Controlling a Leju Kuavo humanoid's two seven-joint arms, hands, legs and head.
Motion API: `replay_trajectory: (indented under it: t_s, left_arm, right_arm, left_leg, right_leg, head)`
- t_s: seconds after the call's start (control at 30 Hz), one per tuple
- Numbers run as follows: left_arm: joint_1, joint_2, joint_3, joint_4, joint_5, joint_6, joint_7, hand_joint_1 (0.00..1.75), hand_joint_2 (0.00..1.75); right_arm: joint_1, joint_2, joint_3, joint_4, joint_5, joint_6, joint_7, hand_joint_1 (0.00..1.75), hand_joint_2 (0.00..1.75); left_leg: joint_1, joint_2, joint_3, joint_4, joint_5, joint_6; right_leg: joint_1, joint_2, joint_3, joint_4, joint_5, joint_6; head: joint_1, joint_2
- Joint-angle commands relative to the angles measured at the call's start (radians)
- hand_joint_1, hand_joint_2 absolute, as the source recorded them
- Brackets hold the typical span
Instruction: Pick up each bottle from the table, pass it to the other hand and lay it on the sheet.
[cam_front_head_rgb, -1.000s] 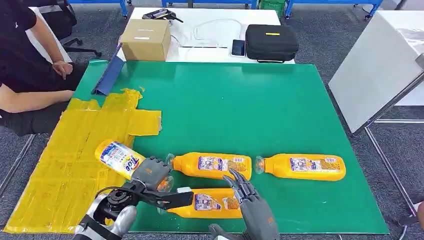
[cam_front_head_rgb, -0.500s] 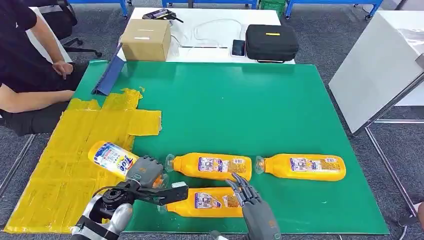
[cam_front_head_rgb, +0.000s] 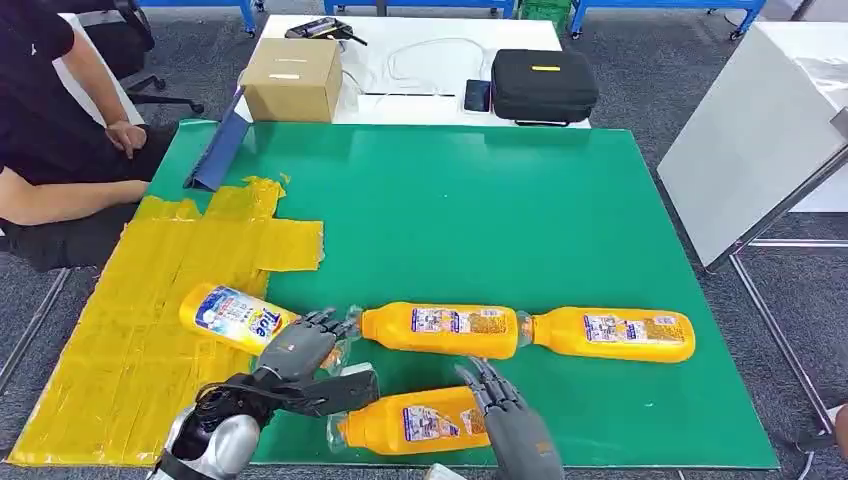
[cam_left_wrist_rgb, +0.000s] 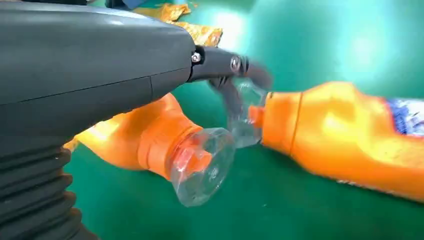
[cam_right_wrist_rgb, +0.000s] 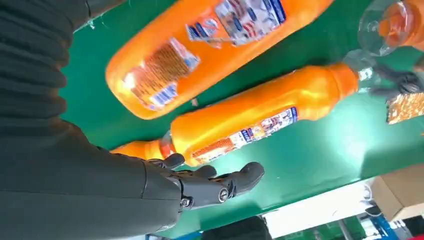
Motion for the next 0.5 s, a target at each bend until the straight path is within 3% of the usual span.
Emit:
replay_trajectory:
  t_s: [0.03, 0.3, 0.5]
  left_arm:
    - [0.017, -0.005, 0.005, -0.077, 0.163, -0.043, 0.006, 0.0, 0.0]
    - [0.109, -0.052, 0.06, -0.285, 0.492, 0.012, 0.02, 0.0, 0.0]
    - [0.15, -0.05, 0.056, -0.388, 0.66, 0.053, -0.001, 0.0, 0.0]
  right_arm:
    - [-0.056, 0.056, -0.065, 0.085, 0.028, 0.105, -0.018, 0.0, 1.75]
    - [-0.05, 0.084, -0.126, 0.135, 0.129, 0.213, -0.037, 0.0, 1.75]
    - [-0.114, 0.115, -0.182, 0.24, 0.218, 0.258, -0.066, 0.0, 1.75]
  left_leg:
    - [0.0, 0.001, 0.0, 0.0, 0.001, -0.002]
    - [0.0, 0.002, 0.0, 0.0, 0.0, -0.002]
    - [0.0, 0.003, 0.001, 0.0, 0.001, -0.003]
  right_leg:
    - [0.0, 0.002, -0.001, 0.001, 0.001, -0.001]
    - [0.0, 0.002, 0.005, 0.0, 0.0, -0.001]
    - [0.0, 0.004, 0.008, 0.001, 0.001, -0.001]
  head:
    - [0.0, 0.0]
    - [0.0, 0.0]
    - [0.0, 0.0]
